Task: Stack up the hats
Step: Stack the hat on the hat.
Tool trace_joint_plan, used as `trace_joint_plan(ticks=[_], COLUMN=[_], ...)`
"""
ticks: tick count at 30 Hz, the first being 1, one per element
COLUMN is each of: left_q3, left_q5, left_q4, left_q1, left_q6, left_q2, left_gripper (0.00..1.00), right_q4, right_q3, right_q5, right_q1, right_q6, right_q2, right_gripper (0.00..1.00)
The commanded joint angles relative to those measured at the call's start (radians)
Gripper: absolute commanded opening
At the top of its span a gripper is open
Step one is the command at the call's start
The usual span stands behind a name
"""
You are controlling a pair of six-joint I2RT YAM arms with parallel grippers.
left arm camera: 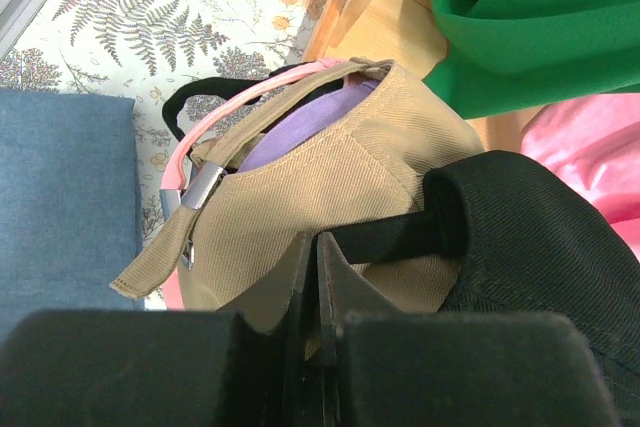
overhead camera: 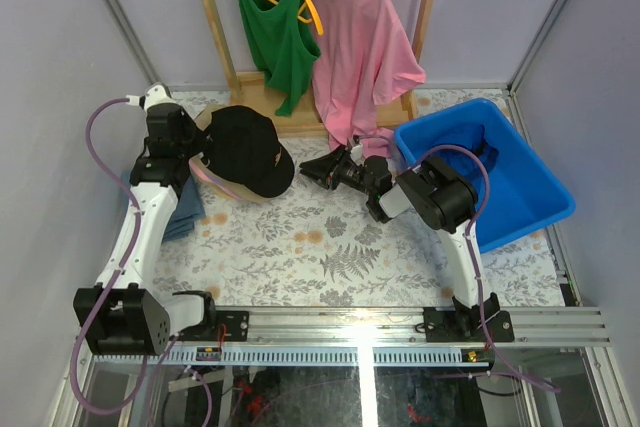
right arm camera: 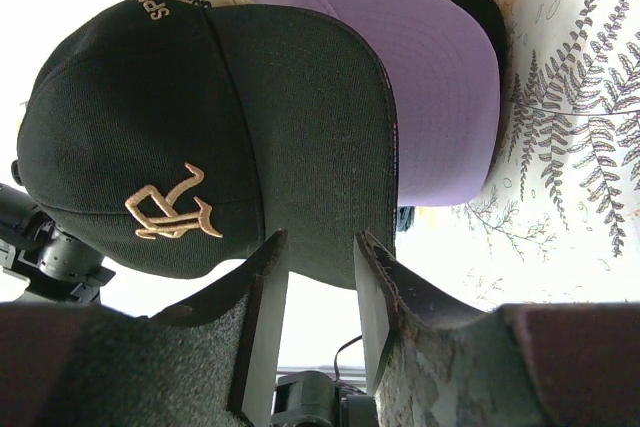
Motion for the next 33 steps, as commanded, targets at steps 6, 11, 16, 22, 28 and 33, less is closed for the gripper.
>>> trace_joint_plan(ticks=[6,11,16,22,28,33], left_q3=[0.011,0.005,0.004,-0.005,-0.006,-0.010], left_q5=[-0.017,-0.030,-0.019,-0.024,-0.012,-0.009], left_q4=[-0.045,-0.035,-0.034,-0.035,-0.035,-0.031], left_q1=[0.001,0.001,0.001,0.000,0.001,0.000], left_q6=[0.006,-0.002,-0.007,-0.005,-0.009,-0.010], left_q2=[0.019,0.003,0.009,0.008,0.011,0.009], left_gripper=[0.00,0.00,0.00,0.00,0.00,0.00], right_q4=[0.065,0.062,0.050,0.032,0.021,0.010], right_q3=[0.028,0.031,0.055,0.094,0.120,0.153], right_q5=[-0.002,-0.005,-0.004,0.004,0.011,0.010], right_q1=[-0.009,-0.005,0.009,0.028,0.038,0.050], right_q6=[0.004,0.001,0.000,-0.005,-0.005,-0.005], right_q2=[0.021,0.023,0.044,0.076,0.097,0.106], right_gripper=[0.40,0.40,0.40,0.45,0.47,0.47])
